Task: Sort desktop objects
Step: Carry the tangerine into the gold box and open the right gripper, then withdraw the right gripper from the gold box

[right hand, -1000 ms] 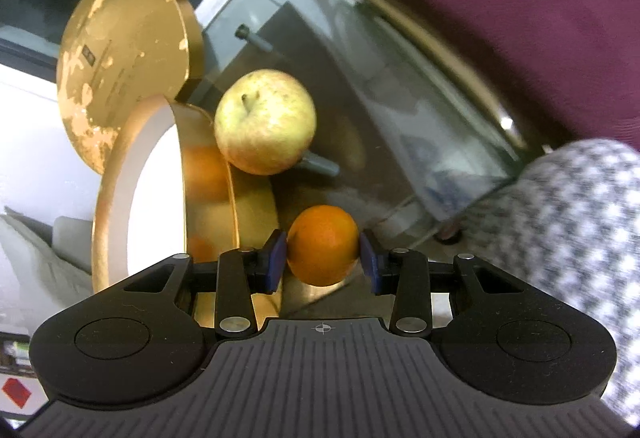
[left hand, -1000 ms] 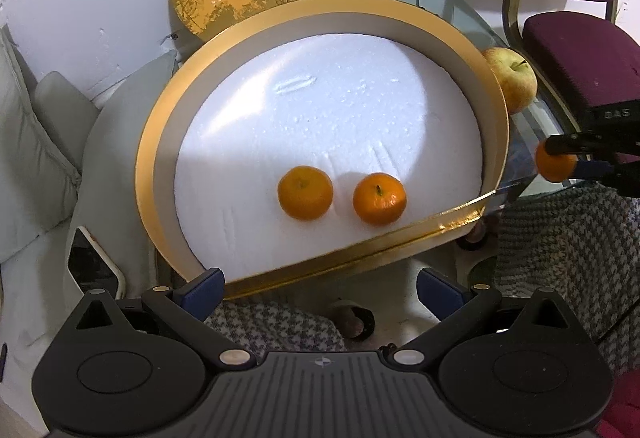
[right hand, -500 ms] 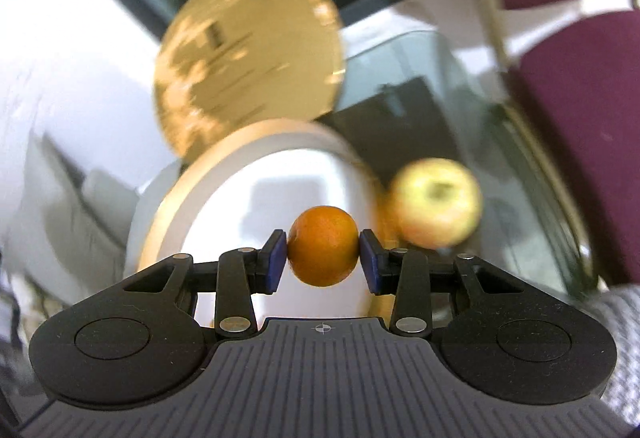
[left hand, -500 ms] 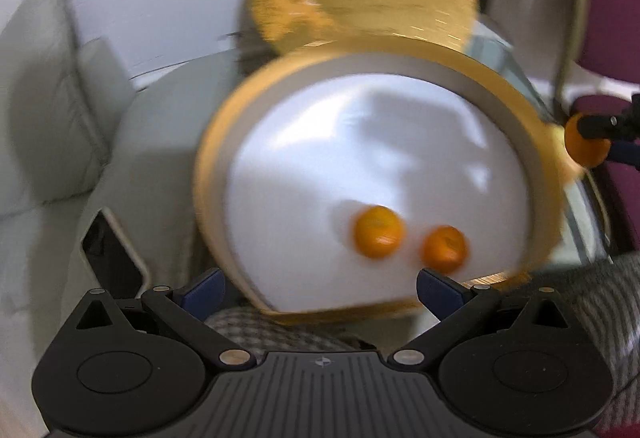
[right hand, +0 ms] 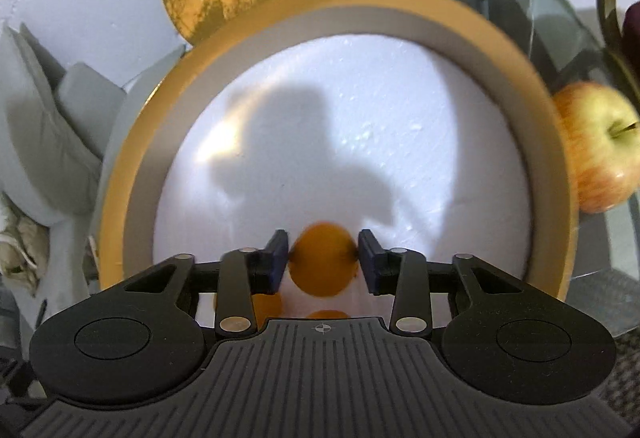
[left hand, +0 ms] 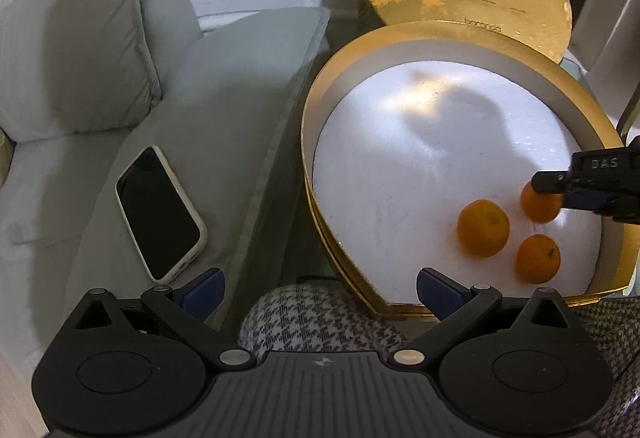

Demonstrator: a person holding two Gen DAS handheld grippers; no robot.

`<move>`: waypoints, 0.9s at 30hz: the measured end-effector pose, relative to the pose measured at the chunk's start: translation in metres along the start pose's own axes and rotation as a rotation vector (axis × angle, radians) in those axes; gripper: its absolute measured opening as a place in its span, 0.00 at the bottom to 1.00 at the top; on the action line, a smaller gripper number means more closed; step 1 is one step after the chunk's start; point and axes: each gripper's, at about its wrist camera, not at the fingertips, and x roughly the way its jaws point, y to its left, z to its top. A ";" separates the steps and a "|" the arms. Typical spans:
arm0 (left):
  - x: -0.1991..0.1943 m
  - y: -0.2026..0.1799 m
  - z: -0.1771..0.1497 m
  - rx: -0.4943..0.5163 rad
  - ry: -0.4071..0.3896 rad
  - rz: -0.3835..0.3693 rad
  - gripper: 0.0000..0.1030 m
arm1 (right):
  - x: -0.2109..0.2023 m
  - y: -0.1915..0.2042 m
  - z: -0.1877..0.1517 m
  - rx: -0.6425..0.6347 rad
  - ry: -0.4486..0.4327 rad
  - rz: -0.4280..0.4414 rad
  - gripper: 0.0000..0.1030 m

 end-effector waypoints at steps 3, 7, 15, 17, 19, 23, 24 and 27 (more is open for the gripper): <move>0.002 0.000 0.000 -0.009 0.009 -0.008 0.99 | 0.004 0.007 0.001 -0.027 -0.014 0.002 0.36; 0.000 -0.002 -0.004 -0.004 0.007 -0.014 0.99 | 0.003 0.012 0.000 -0.044 -0.012 -0.016 0.36; -0.013 -0.012 -0.012 0.023 -0.007 -0.033 0.99 | -0.023 -0.002 -0.009 0.000 -0.008 -0.003 0.40; -0.017 -0.015 -0.016 0.035 -0.009 -0.037 0.99 | -0.035 -0.007 -0.011 0.015 -0.025 0.005 0.40; -0.022 -0.018 -0.020 0.045 -0.011 -0.037 0.99 | -0.046 -0.013 -0.013 0.030 -0.042 0.014 0.40; -0.031 -0.024 -0.027 0.066 -0.018 -0.039 0.99 | -0.074 -0.026 -0.016 0.063 -0.072 0.032 0.40; -0.034 -0.026 -0.029 0.075 -0.021 -0.042 0.99 | -0.081 -0.029 -0.019 0.069 -0.078 0.038 0.40; -0.041 -0.034 -0.031 0.107 -0.032 -0.044 0.99 | -0.103 -0.037 -0.029 0.077 -0.088 0.059 0.43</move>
